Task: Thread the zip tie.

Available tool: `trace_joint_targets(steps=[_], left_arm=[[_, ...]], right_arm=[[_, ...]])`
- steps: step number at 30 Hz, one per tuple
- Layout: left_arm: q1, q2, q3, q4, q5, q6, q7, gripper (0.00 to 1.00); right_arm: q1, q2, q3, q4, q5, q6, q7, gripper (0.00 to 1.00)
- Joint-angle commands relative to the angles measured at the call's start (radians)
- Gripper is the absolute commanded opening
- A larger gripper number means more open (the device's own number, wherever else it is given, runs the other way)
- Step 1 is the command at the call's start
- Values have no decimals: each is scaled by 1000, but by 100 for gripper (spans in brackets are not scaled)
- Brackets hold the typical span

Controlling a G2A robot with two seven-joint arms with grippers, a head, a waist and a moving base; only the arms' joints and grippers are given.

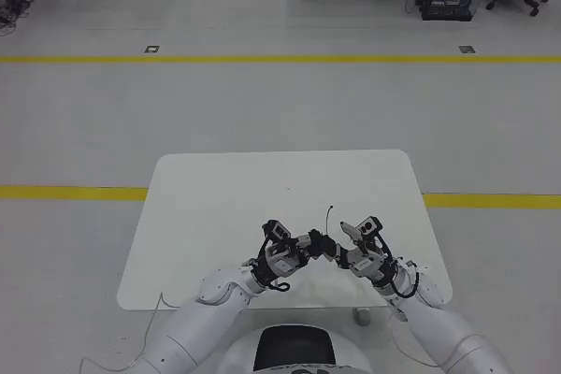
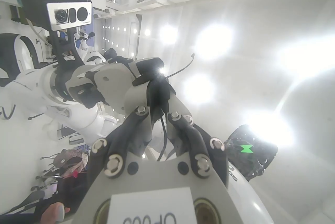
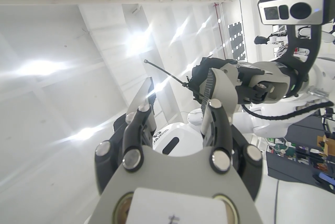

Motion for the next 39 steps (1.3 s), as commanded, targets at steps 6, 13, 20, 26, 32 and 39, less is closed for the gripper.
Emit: trace_joint_targets(steps=[6,13,20,26,32,39], left_arm=[[0,0,0,0,0,0,0,0],[0,0,0,0,0,0,0,0],[0,0,0,0,0,0,0,0],[0,0,0,0,0,0,0,0],[0,0,0,0,0,0,0,0],[0,0,0,0,0,0,0,0]], right_arm=[[-4,-5,12,-1,-20,3,-4,34],[-7,-11,21,0,-36,13,-5,27],[-9,-17,30,2,-46,22,-3,19],[-10,-21,36,5,-52,26,-1,17],[-11,-26,42,7,-57,31,4,13],[-12,-32,46,10,-65,34,6,12]])
